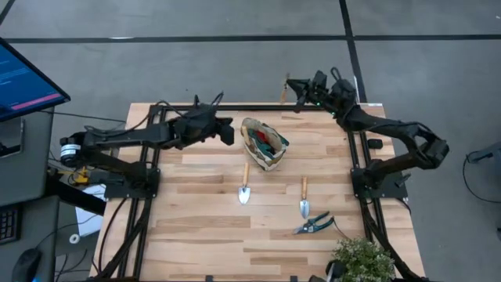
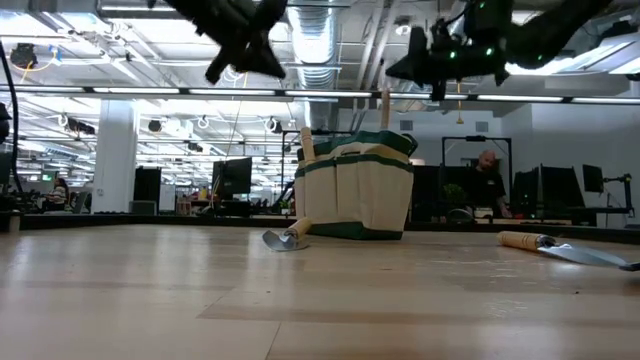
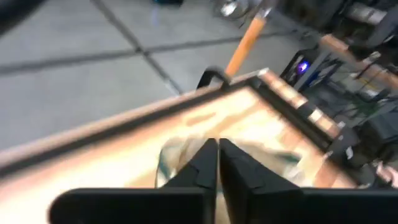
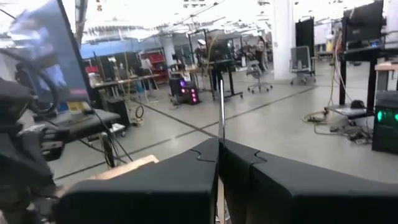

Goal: Pick & Place Garden tools in Gardening bag
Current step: Put the brown trowel into the gardening bag

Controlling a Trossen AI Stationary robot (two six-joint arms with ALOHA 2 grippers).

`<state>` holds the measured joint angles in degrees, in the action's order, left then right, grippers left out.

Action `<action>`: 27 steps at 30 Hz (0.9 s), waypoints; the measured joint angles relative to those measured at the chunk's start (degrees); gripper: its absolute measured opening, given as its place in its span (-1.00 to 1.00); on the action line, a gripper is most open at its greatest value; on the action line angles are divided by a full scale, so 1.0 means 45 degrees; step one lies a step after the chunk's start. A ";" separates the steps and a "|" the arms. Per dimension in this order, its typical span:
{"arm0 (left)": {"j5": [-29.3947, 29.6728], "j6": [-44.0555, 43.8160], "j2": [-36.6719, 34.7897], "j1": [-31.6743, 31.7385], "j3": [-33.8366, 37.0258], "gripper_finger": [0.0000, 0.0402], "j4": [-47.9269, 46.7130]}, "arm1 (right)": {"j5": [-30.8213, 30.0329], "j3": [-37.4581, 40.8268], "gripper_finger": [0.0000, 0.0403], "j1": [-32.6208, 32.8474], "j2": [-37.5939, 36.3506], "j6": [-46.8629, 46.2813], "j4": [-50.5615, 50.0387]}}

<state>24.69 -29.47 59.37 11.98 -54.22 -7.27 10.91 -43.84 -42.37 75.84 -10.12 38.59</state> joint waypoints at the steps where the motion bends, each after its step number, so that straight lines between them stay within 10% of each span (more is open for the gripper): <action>1: -0.0004 -0.0419 0.0028 -0.0004 0.0257 -0.97 0.0022 | -0.0007 0.0043 -1.00 -0.0005 0.0263 -0.0004 0.0321; 9: -0.0209 -0.3545 0.0709 -0.0004 0.2135 -0.98 0.0328 | 0.0712 0.0041 -1.00 0.0693 0.2499 -0.0410 0.2805; 27: -0.3158 -0.3902 0.3777 0.0935 0.2385 -0.98 0.3120 | 0.0913 -0.0027 -1.00 0.1987 0.5250 -0.1092 0.5224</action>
<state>10.47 -47.03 76.37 16.19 -43.48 6.77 15.01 -43.97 -33.43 99.46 -15.04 62.09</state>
